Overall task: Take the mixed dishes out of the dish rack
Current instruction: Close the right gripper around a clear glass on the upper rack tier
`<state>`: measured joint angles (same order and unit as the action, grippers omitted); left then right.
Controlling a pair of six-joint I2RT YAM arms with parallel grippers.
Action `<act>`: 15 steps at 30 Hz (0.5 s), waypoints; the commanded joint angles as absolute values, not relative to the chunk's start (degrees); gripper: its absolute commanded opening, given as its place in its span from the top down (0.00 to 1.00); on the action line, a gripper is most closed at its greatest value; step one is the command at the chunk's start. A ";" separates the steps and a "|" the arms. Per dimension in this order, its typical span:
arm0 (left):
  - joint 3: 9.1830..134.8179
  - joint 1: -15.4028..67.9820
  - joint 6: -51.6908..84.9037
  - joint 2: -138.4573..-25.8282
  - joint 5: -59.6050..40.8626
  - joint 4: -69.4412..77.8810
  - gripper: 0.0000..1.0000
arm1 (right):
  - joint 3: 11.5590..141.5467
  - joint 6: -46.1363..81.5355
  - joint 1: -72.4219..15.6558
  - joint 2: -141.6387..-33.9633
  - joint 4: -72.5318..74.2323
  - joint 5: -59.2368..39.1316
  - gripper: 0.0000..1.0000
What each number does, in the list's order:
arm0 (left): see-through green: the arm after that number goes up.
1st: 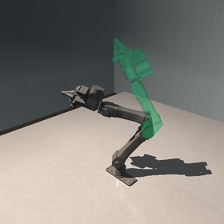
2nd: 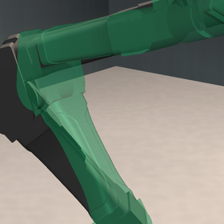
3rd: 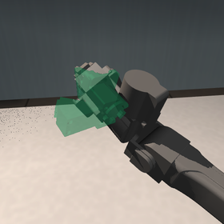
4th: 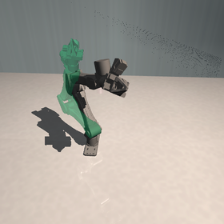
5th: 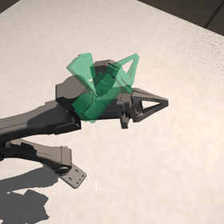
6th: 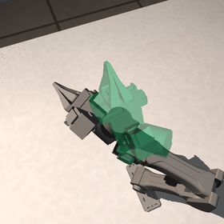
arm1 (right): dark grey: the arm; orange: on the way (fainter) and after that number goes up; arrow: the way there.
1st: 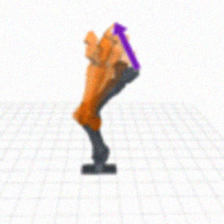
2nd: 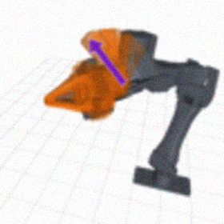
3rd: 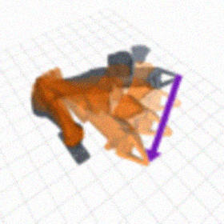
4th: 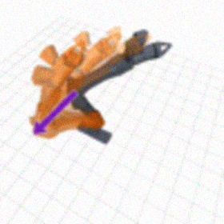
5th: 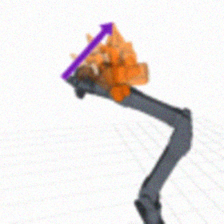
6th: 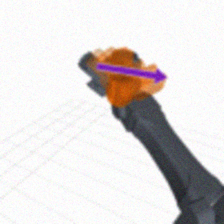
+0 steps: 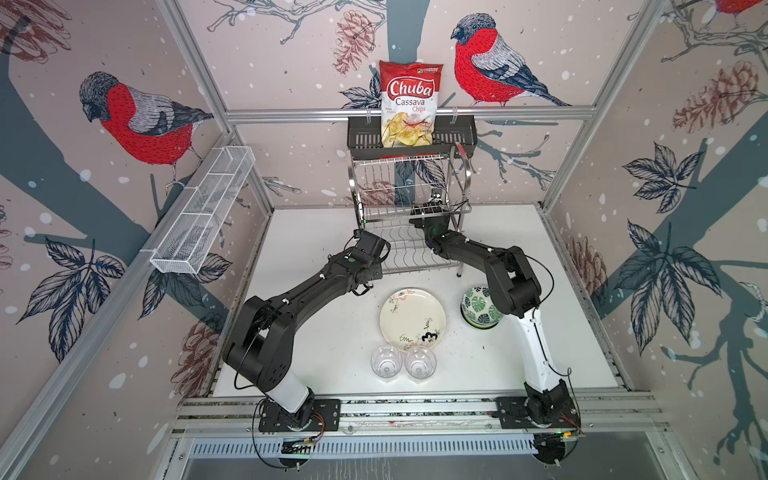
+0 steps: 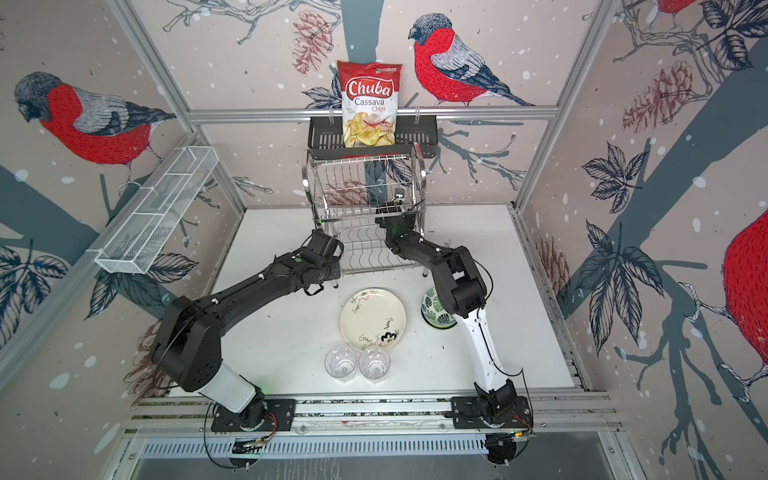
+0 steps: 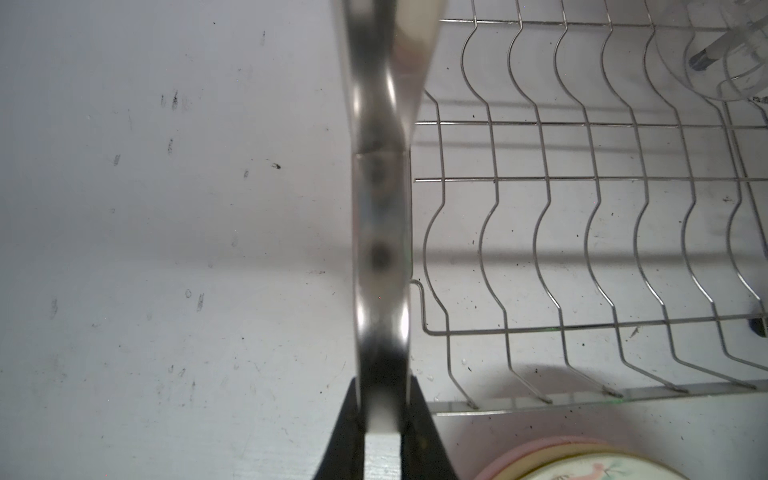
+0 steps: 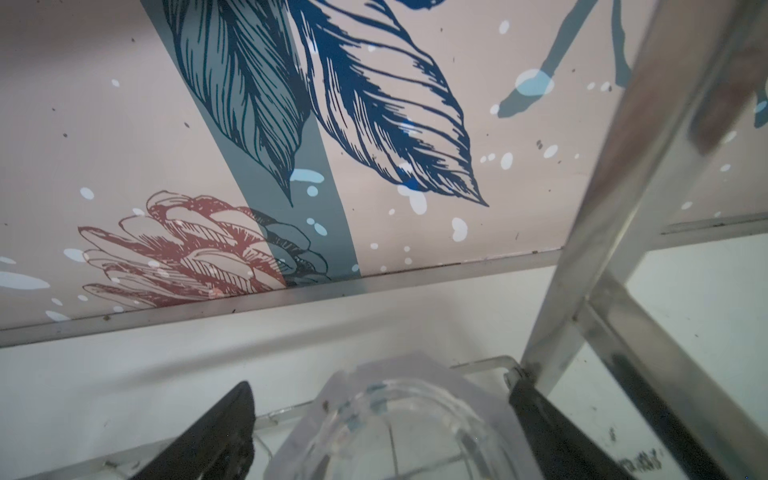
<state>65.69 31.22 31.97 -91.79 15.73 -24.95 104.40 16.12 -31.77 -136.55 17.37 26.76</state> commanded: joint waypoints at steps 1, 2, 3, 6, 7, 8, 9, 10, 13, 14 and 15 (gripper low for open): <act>65.86 31.82 28.51 -91.62 9.25 -24.52 1.00 | 108.88 15.10 -30.63 -139.06 -0.87 25.96 0.04; 65.84 31.82 28.47 -91.50 9.18 -24.55 1.00 | 110.04 15.25 -30.50 -139.65 -1.99 26.34 0.04; 65.76 31.82 28.48 -91.42 9.29 -24.52 1.00 | 110.87 15.38 -30.33 -140.06 -2.69 26.64 0.04; 65.66 31.82 28.48 -90.91 8.93 -24.52 1.00 | 111.79 15.59 -29.94 -140.55 -3.72 27.12 0.07; 65.66 31.82 28.56 -90.72 8.90 -24.59 1.00 | 111.73 15.65 -29.81 -140.46 -3.92 27.24 0.09; 65.57 31.82 28.64 -90.57 8.80 -24.61 1.00 | 111.67 15.73 -29.73 -140.36 -4.16 27.26 0.11; 65.57 31.82 28.61 -90.40 8.68 -24.61 1.00 | 111.64 15.86 -29.79 -140.56 -4.26 27.27 0.13; 65.58 31.83 28.64 -90.29 8.53 -24.61 1.00 | 111.62 15.85 -29.62 -140.32 -4.41 27.31 0.16; 65.66 31.90 28.65 -89.93 8.22 -24.78 1.00 | 111.14 16.09 -29.62 -140.06 -4.69 27.27 0.21; 65.65 31.88 28.63 -89.72 8.36 -24.95 1.00 | 110.86 16.20 -29.62 -139.73 -4.72 27.26 0.22; 65.66 31.90 28.60 -89.50 8.38 -25.14 1.00 | 110.37 16.24 -29.63 -139.58 -4.70 27.18 0.25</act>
<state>65.39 31.18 31.97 -90.83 16.58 -26.26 109.97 16.01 -31.29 -139.76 18.57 28.51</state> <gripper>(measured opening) 0.145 0.764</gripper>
